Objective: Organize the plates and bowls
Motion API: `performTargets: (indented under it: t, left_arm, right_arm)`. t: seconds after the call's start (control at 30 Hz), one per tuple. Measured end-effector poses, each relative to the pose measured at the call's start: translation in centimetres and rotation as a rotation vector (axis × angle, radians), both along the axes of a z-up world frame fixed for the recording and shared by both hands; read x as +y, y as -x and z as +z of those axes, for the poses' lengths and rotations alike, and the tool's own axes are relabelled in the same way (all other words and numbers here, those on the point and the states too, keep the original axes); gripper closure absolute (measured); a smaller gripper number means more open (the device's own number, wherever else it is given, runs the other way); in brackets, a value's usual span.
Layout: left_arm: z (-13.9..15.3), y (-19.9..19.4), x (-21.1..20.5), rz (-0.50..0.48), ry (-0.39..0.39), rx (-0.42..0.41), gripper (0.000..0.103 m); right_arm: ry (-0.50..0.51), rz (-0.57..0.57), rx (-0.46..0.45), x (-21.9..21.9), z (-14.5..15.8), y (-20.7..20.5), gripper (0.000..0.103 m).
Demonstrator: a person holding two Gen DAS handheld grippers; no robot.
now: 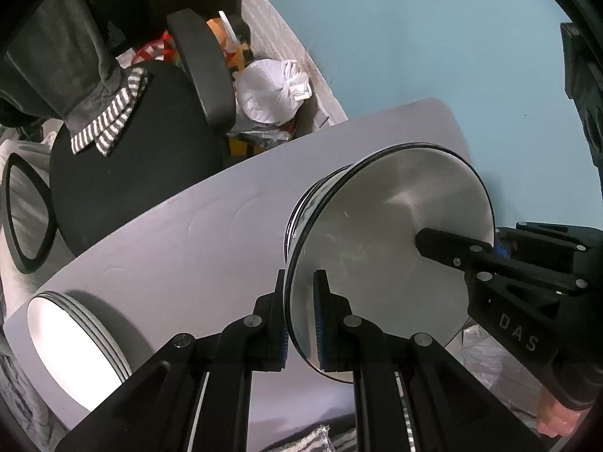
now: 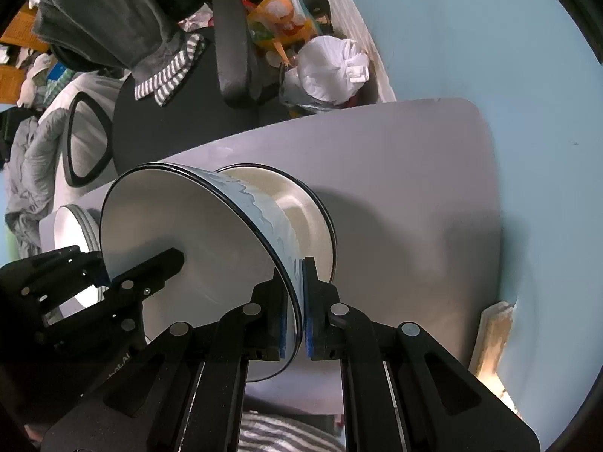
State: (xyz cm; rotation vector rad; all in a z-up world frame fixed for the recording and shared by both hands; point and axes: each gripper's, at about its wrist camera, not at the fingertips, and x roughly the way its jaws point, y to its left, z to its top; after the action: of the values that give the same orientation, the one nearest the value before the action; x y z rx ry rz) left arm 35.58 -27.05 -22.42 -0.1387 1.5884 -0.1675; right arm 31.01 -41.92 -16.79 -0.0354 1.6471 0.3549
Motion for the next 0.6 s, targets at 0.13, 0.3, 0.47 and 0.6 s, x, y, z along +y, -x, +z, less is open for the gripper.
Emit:
performTargets:
  t: [0.13,0.3,0.47,0.6]
  left_arm:
    - [-0.43,-0.11,-0.05,0.001,0.001,0.01,0.092]
    - [-0.49,-0.12,-0.27,-0.005,-0.015,0.005,0.092]
    - [-0.62,-0.22,-0.53,-0.017,-0.027,0.015,0.08]
    - [-0.31,-0.05,-0.9,-0.023,-0.056,-0.008,0.07]
  right_arm:
    - [0.006,0.017,0.007,0.03,-0.49,-0.05,0.096]
    - [0.013,0.034,0.006,-0.12,-0.77,-0.06,0.096]
    - [0.025,0.029,-0.002,-0.43,-0.81,-0.27,0.094]
    - [0.024,0.042,-0.011,-0.34,-0.4,-0.42,0.092]
